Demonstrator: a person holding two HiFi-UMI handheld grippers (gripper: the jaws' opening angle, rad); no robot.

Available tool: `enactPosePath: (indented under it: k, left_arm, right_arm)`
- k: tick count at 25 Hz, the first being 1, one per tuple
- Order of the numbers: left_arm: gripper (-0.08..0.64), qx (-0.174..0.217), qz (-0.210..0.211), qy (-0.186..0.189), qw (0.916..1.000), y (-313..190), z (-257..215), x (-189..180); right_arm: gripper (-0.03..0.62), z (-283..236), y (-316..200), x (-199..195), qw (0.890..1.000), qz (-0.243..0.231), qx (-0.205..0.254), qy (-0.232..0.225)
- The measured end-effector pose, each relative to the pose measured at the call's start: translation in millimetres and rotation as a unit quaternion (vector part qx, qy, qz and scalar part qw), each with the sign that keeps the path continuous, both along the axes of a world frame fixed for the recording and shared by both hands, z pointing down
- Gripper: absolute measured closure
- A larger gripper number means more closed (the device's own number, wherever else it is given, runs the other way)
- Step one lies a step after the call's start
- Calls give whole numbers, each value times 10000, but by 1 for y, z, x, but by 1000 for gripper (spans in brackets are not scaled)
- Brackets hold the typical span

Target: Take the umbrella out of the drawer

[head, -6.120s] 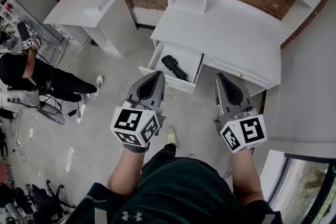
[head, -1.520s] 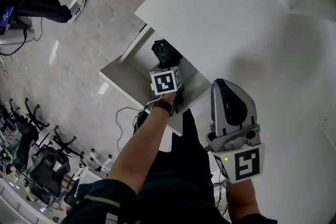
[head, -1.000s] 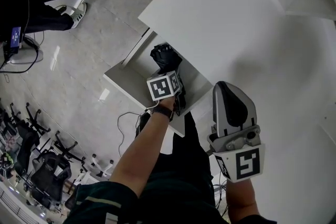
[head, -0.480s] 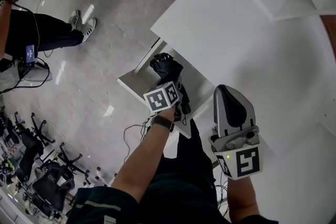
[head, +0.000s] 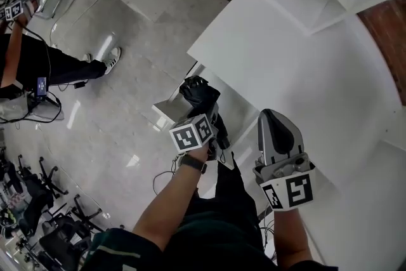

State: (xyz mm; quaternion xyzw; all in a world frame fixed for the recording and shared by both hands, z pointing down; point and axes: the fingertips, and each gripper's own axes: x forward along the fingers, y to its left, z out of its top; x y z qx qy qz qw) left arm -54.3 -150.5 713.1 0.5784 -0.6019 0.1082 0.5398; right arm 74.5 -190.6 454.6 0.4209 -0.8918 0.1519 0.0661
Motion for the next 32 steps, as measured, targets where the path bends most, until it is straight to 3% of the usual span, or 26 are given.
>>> enactPosePath:
  k: [16,25,32]
  left_arm:
    - [328,1057,720,61,9918,30,-130,-14]
    - [328,1849,1124,-21,9763,41,-213,-21]
    - [328,2607,1310,-185,9563,51,-290,-35]
  right_arm:
    - [588,-54,60,6,9978,632,174,-128]
    - [588,-86,90,1,9955,829,436,-106]
    - [588,-118,110,3,9921,1031,714,3]
